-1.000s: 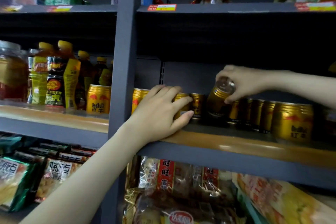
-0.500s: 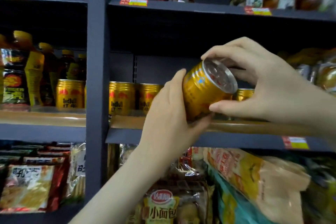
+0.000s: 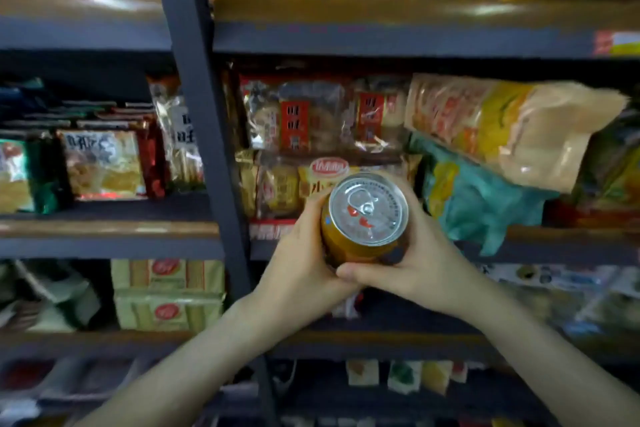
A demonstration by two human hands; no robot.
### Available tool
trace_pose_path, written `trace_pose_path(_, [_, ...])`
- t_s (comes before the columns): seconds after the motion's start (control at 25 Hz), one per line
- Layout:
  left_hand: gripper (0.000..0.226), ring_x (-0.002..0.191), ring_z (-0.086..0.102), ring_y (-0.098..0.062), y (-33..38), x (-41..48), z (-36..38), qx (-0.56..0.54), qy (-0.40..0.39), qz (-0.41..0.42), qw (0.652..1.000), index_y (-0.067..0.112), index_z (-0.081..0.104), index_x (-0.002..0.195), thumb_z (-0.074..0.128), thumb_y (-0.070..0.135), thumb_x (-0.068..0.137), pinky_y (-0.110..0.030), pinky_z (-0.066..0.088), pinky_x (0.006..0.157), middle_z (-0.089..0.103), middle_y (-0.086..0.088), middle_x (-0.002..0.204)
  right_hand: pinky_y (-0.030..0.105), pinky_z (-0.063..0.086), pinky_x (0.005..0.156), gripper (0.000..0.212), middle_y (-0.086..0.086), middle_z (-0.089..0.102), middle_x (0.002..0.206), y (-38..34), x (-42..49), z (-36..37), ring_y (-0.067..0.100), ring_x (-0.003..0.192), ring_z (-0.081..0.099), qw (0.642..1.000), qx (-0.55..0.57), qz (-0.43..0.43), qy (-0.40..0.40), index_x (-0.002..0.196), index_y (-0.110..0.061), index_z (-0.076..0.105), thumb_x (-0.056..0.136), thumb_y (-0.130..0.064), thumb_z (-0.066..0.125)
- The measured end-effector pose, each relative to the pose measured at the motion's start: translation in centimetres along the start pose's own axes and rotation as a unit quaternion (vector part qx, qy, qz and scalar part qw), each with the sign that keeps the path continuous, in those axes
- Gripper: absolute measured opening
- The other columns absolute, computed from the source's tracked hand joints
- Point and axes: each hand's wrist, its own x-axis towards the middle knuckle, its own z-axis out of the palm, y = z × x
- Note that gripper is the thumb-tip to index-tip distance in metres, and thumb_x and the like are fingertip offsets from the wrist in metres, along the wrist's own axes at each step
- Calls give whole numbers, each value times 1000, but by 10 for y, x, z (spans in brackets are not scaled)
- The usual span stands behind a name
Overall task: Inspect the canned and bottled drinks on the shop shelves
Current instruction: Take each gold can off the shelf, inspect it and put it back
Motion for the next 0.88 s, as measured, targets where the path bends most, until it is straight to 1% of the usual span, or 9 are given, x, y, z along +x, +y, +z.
trace_pose_path(0.08, [72,108,50,22,-15,-18,0,23,-31,-65,997,48,37,120,80,41,62,-1,40,83,54,32,114,4,37,92,74,-42,49,118,18,-9,12,-15,115,48,998,38,46,-28,123,-42,35,68,-31,84])
trace_pose_path(0.16, [64,95,58,17,-20,-38,-1,24,-72,-142,987,47,44,111,85,38,63,-7,47,77,62,25,100,8,42,88,66,-39,55,113,31,-22,28,-11,111,54,987,111,97,-62,123,-41,36,73,-38,79])
trace_pose_path(0.28, [43,88,68,-3,-27,-58,0,-101,-166,-294,936,36,60,102,80,49,67,-28,56,83,73,4,95,21,52,80,71,-17,67,111,52,-44,41,7,106,64,926,291,235,-57,123,-34,49,62,-54,81])
trace_pose_path(0.44, [52,97,70,-17,-37,-83,7,-221,-247,-411,849,21,63,116,65,56,78,-34,55,87,74,-1,104,28,56,77,98,7,71,112,77,-74,67,22,102,68,821,438,365,-15,121,-17,57,37,-52,93])
trace_pose_path(0.56, [66,99,70,-18,-42,-95,16,-255,-231,-485,804,18,57,124,62,64,77,-34,56,85,72,-2,109,30,57,80,93,12,67,120,85,-84,77,25,109,65,771,470,429,8,129,-8,54,53,-49,89])
trace_pose_path(0.6, [73,97,70,-16,-43,-98,20,-236,-210,-499,807,19,54,125,63,70,74,-35,57,85,71,-1,111,32,56,82,87,12,66,122,87,-85,79,26,112,64,759,477,442,15,132,-7,51,62,-46,85])
trace_pose_path(0.68, [86,95,68,-8,-48,-105,25,-102,-168,-472,859,25,46,128,60,81,65,-36,57,86,66,6,115,32,57,83,68,13,66,123,92,-87,80,26,113,63,739,488,463,36,133,-7,51,79,-40,76])
trace_pose_path(0.8, [86,118,50,-1,-54,-115,30,95,-168,-291,937,33,30,142,66,69,72,-27,47,99,47,13,135,38,57,83,43,18,68,116,96,-88,77,30,108,66,692,512,506,63,126,-11,55,90,-33,61])
trace_pose_path(0.88, [93,129,37,-5,-57,-119,37,160,-198,-151,955,30,21,149,70,58,76,-23,38,106,35,11,143,43,54,88,40,19,68,114,94,-88,77,33,105,66,658,530,530,76,122,-11,59,91,-34,59])
